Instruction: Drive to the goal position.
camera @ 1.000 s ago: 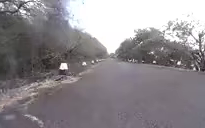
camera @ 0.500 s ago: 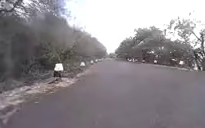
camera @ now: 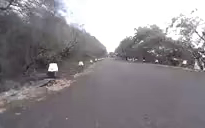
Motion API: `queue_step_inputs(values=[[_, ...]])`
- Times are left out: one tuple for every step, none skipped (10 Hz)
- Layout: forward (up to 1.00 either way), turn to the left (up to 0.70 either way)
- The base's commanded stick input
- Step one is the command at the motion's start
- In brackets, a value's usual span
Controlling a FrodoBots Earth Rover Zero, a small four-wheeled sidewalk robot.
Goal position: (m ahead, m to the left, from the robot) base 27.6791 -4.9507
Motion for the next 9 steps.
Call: queue_step_inputs(values=[[0.7, 0.0], [0.7, 0.0], [0.7, 0.0], [0.7, 0.0], [0.7, 0.0], [0.7, 0.0], [0.7, 0.0], [0.7, 0.0], [0.7, 0.0]])
